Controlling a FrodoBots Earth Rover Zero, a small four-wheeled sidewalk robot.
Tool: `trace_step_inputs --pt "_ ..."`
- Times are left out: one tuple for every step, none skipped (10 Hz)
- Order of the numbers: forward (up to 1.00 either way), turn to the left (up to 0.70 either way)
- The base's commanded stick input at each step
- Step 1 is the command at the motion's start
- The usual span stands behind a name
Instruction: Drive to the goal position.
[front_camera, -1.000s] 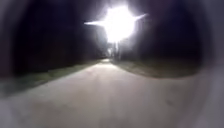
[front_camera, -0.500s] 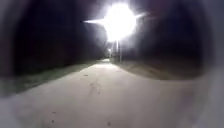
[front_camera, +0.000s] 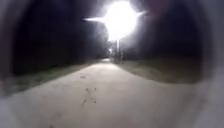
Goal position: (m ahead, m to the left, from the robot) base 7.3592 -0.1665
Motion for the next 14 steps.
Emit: trace_step_inputs --pt "1.00 0.01" --pt "1.00 0.00" --pt "1.00 0.01" --pt "1.00 0.00" --pt "1.00 0.00" --pt "1.00 0.02" --pt "1.00 0.02" --pt "1.00 0.00" --pt "1.00 0.00" --pt "1.00 0.00" --pt "1.00 0.00" --pt "1.00 0.00" --pt "1.00 0.00" --pt "1.00 0.00"
